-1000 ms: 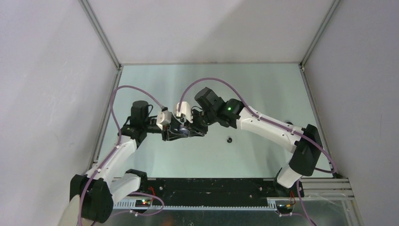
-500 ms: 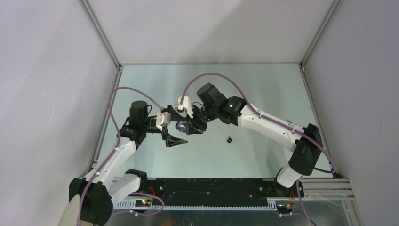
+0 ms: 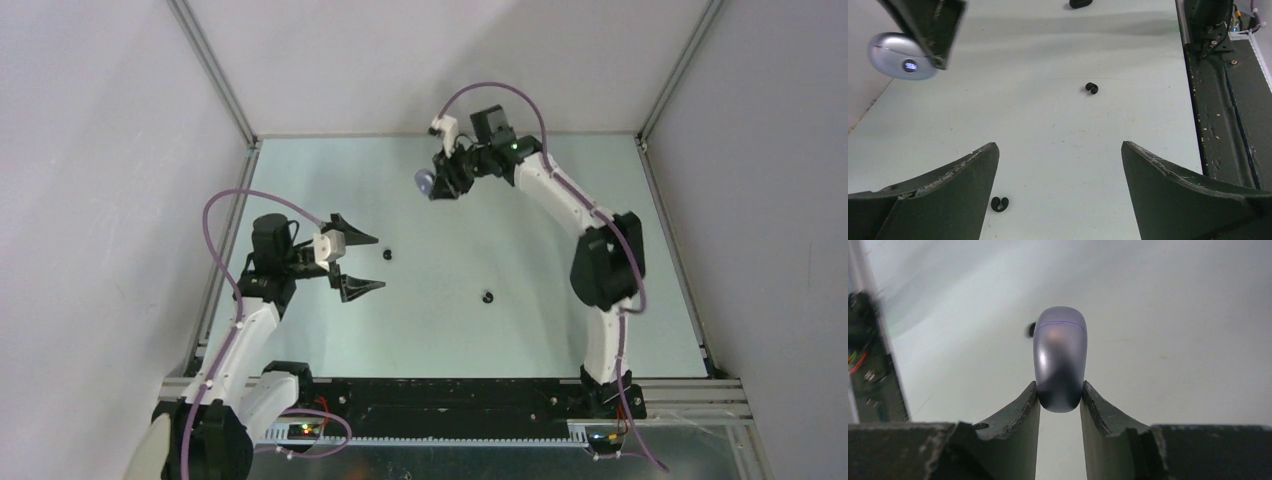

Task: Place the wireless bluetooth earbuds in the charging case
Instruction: Place the charging case at the center of the board, then pick up the charging case at the center of the board.

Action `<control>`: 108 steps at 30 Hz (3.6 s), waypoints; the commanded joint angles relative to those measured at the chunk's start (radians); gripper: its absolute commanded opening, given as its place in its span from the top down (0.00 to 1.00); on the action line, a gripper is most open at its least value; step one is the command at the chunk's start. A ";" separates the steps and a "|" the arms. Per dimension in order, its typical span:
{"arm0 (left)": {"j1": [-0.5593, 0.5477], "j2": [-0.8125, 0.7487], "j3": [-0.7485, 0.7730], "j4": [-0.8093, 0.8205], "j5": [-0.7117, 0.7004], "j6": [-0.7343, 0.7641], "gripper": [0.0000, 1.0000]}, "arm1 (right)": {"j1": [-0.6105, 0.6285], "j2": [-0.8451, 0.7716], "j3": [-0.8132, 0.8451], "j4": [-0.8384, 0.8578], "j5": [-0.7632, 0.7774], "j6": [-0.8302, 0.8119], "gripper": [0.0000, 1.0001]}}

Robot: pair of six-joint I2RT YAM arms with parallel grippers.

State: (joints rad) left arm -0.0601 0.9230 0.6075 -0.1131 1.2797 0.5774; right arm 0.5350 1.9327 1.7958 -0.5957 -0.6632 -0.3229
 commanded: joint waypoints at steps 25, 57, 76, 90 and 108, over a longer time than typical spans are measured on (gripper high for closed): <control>0.009 0.004 0.004 0.001 -0.020 0.055 0.01 | -0.292 0.561 0.291 0.036 0.039 0.584 0.85; 0.009 -0.092 0.016 -0.090 -0.029 0.132 0.01 | -0.362 -0.453 -0.405 -0.023 0.560 0.104 0.01; 0.009 -0.105 0.183 -0.490 -0.067 0.430 0.01 | -1.065 -0.465 -0.714 -0.174 0.435 -0.135 0.03; 0.008 -0.080 0.266 -0.766 -0.210 0.578 0.01 | -0.979 -0.233 -0.817 0.031 0.511 -0.107 0.02; 0.023 -0.139 0.183 -0.643 -0.268 0.465 0.01 | -0.830 -0.088 -0.796 0.161 0.655 -0.142 0.31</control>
State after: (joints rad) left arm -0.0471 0.8135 0.8036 -0.7952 1.0012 1.0687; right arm -0.3054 1.7569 1.0466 -0.4229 -0.1131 -0.4210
